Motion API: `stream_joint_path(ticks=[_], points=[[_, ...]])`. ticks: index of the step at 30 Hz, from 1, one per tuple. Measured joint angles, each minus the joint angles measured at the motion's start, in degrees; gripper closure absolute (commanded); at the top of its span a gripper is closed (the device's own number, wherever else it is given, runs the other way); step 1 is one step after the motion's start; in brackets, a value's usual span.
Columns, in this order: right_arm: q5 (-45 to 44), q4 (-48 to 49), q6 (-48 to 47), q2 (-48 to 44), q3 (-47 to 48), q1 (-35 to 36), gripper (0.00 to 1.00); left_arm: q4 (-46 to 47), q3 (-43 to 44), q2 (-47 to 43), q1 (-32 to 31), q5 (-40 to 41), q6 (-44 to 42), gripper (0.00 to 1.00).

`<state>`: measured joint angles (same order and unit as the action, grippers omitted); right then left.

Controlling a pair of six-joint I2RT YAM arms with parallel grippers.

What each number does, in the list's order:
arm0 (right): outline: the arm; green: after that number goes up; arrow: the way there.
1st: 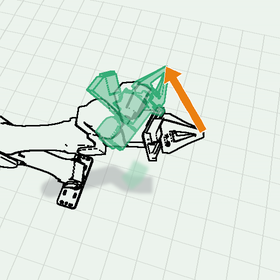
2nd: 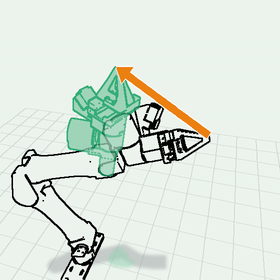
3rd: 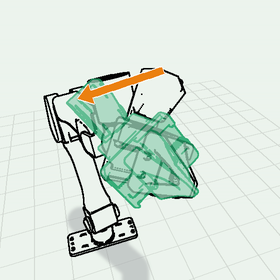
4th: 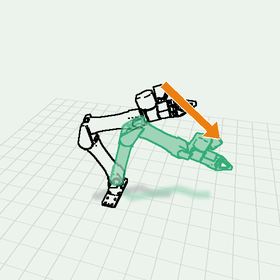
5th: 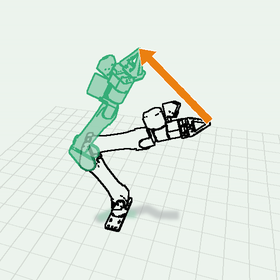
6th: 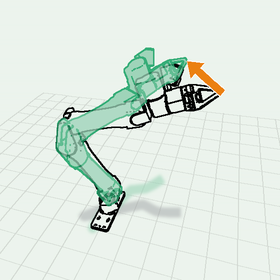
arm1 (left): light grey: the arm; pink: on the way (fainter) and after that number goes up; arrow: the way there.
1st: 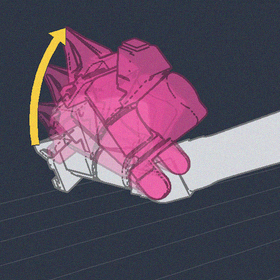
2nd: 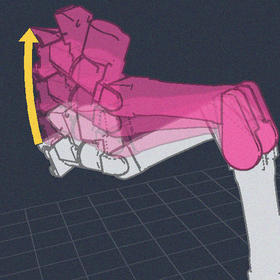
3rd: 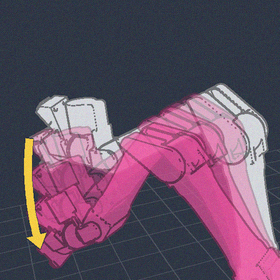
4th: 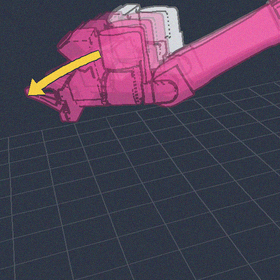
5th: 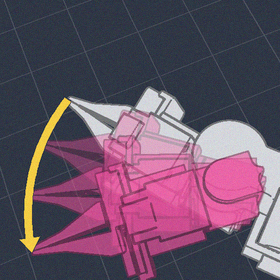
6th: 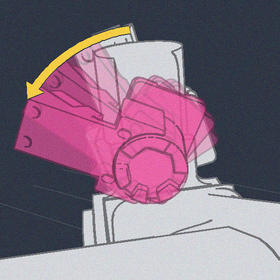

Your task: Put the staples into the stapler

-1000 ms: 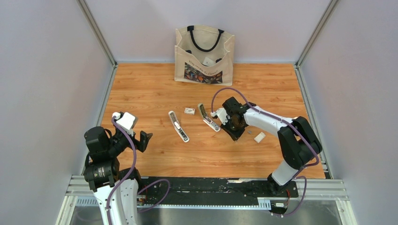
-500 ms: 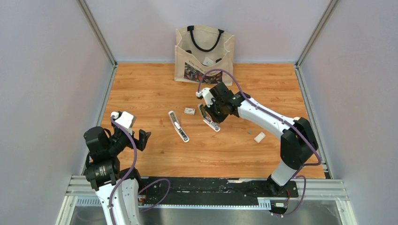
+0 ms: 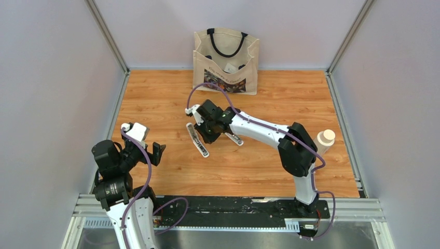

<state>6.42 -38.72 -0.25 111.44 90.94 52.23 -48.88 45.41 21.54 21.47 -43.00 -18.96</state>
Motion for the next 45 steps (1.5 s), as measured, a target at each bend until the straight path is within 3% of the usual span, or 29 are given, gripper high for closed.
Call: stream_joint_path(ticks=[15,45], points=[[0.6,1.6,8.2,6.0,3.1,3.4,0.83,0.3,0.0,0.0,0.0,0.0,0.0,0.02],[-3.4,4.5,9.5,6.7,0.8,3.8,0.84,0.3,-0.2,0.0,0.0,0.0,0.0,0.02]])
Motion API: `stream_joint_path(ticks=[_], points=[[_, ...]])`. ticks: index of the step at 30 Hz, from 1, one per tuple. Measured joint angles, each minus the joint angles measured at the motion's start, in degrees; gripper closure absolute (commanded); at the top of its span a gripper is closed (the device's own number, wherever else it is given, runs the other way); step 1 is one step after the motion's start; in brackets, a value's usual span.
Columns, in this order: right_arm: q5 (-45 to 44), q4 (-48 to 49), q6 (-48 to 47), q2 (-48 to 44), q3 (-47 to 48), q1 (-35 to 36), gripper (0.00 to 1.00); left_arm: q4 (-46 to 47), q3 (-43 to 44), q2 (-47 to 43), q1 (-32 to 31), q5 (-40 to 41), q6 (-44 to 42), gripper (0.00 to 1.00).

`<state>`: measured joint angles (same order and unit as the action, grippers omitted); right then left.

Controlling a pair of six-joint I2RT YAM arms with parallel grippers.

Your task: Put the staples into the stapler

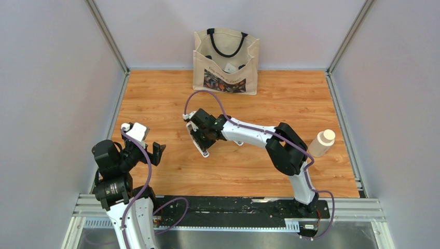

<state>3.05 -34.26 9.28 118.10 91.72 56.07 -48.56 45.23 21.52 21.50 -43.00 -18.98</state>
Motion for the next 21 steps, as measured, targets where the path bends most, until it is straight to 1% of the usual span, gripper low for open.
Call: stream_joint_path(ticks=[12,21], points=[[-1.5,0.9,0.1,0.0,-0.9,0.2,0.84,0.0,-0.1,0.0,0.0,0.0,0.0,0.02],[-5.5,1.2,-1.2,0.0,-0.9,0.7,0.84,0.0,-0.1,0.0,0.0,0.0,0.0,0.02]])
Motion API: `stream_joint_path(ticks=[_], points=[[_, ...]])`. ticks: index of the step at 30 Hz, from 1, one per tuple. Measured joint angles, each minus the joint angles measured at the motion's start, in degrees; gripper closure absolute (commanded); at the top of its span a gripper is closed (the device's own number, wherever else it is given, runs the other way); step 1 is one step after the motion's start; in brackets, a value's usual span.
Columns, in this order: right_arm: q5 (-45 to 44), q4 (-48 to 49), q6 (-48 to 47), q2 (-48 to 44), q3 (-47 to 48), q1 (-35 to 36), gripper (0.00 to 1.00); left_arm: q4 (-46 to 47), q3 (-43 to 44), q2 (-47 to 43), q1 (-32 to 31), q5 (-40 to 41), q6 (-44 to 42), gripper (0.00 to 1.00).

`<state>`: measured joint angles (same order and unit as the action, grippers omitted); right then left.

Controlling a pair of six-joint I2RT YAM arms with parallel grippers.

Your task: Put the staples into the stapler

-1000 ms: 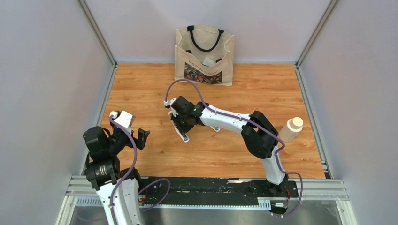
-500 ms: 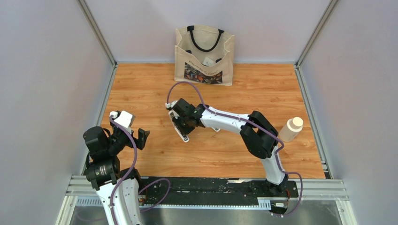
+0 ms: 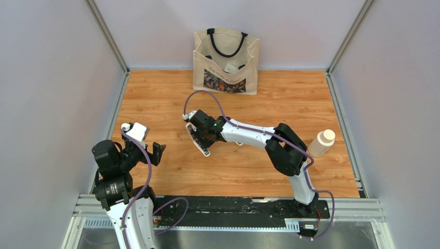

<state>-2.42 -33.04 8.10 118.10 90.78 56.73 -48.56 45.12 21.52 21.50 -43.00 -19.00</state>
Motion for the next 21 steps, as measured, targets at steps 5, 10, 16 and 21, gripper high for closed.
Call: stream_joint_path(ticks=[5,10,16,21], points=[[-0.8,0.3,-0.9,0.0,0.0,0.3,0.84,0.0,0.0,-0.1,0.0,0.0,0.0,0.02],[-1.2,1.0,-2.0,-0.4,0.0,0.5,0.84,0.0,0.0,-0.1,0.0,0.0,0.0,0.02],[-1.2,1.5,-2.5,-3.0,-0.9,1.0,0.85,0.0,-0.1,-0.1,0.0,0.0,0.0,0.02],[-0.9,2.1,-2.6,-3.7,-0.9,1.6,0.84,0.0,-0.2,-0.1,0.0,0.0,0.0,0.02]])
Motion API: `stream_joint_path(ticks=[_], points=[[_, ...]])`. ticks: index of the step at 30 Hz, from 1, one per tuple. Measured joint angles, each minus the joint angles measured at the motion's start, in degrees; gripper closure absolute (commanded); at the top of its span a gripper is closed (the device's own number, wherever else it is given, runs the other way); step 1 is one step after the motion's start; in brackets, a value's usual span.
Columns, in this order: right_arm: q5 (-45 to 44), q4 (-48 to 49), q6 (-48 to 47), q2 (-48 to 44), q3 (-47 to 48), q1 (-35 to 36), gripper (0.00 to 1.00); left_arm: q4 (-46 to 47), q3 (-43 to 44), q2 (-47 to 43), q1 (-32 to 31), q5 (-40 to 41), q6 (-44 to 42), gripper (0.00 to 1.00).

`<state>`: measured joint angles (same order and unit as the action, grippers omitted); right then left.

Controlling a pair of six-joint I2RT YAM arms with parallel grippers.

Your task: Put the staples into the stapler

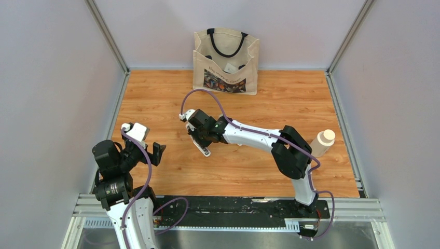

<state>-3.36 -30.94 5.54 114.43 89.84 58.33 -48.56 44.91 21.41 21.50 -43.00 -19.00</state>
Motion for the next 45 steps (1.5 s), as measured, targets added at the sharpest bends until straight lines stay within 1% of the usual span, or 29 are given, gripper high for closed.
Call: stream_joint_path(ticks=[26,45], points=[[0.7,-0.3,0.0,2.6,0.0,0.3,0.85,0.0,0.0,0.0,0.0,0.0,0.0,0.02],[1.4,-0.5,0.1,2.6,0.0,-0.6,0.85,0.0,0.0,0.0,0.0,0.0,0.0,0.02]])
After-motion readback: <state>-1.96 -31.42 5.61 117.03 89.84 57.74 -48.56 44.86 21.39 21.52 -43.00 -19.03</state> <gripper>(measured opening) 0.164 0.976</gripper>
